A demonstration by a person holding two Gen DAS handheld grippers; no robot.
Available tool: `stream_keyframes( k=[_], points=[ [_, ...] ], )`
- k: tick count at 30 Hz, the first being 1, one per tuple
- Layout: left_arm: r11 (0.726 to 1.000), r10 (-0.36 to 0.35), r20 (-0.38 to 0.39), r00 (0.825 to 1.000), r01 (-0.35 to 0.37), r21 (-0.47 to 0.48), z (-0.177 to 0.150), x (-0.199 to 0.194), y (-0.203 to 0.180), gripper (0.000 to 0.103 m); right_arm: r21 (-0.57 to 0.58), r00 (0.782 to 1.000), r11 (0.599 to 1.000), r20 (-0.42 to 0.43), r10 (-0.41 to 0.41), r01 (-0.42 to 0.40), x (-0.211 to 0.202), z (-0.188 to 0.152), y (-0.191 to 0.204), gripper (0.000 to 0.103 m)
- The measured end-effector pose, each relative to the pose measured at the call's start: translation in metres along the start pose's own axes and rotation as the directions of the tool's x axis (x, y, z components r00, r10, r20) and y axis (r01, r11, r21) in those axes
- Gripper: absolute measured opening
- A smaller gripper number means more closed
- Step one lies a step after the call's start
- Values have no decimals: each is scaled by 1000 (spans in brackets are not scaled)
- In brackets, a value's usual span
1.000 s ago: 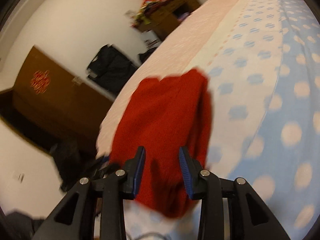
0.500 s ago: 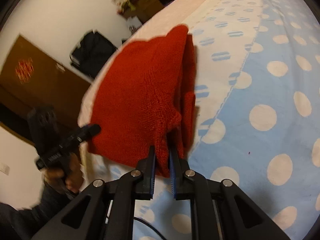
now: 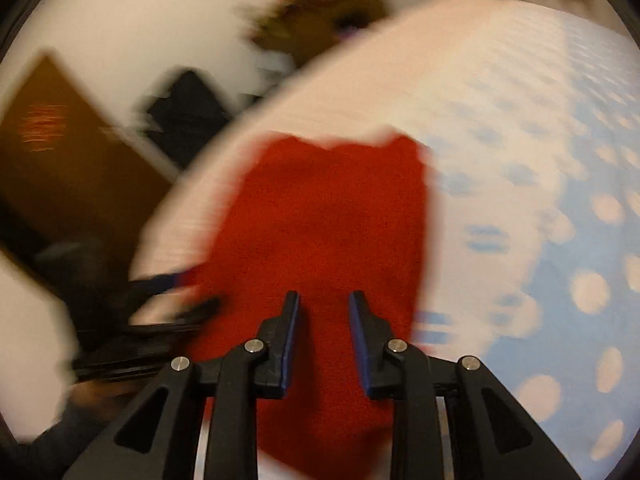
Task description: Fold small clothes
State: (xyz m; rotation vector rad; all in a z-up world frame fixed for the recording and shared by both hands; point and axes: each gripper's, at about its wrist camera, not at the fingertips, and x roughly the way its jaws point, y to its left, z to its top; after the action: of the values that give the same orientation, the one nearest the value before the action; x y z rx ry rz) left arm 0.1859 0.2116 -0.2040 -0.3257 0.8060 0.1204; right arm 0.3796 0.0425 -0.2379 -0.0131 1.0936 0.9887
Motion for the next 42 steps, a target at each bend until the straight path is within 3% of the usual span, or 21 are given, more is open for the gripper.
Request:
stream_keyframes(
  k=[2, 3, 6, 12, 16, 21, 24, 30, 34, 37, 42],
  points=[
    [997, -40, 11, 999, 40, -61, -6, 5, 12, 97, 63, 995, 993, 28, 98, -99, 2, -3, -17, 26],
    [998, -36, 21, 999, 37, -44, -7, 5, 10, 99, 87, 992, 988, 34, 122, -125, 0, -4, -23, 26],
    [1000, 1, 48, 999, -2, 12, -13, 7, 0, 103, 57, 993, 992, 44, 113, -115, -3, -6, -20, 26],
    [999, 26, 53, 998, -25, -23, -16, -12, -1, 103, 68, 991, 992, 83, 102, -108, -16, -22, -22, 26],
    [998, 65, 85, 994, -67, 14, -18, -28, -10, 103, 57, 994, 997, 100, 42, -48, -21, -29, -14, 29],
    [990, 112, 109, 988, -121, 74, -25, -41, -23, 103, 61, 992, 996, 112, -66, 60, -33, -44, -8, 50],
    [988, 110, 150, 983, -125, 90, -29, -59, -32, 103, 70, 988, 994, 124, -86, 78, -48, -54, -4, 50],
    [978, 104, 256, 961, -146, 150, -29, -106, -61, 103, -5, 947, 979, 255, -195, 203, -100, -77, 29, 53],
    [977, 57, 312, 949, -116, 176, -25, -135, -78, 103, -52, 901, 960, 362, -240, 276, -139, -90, 57, 54],
    [977, 35, 335, 942, -102, 185, -23, -150, -84, 103, -84, 867, 943, 428, -257, 321, -163, -99, 76, 54],
    [975, 16, 380, 925, -99, 199, -23, -168, -92, 103, -111, 829, 929, 498, -254, 352, -190, -109, 97, 55]
  ],
)
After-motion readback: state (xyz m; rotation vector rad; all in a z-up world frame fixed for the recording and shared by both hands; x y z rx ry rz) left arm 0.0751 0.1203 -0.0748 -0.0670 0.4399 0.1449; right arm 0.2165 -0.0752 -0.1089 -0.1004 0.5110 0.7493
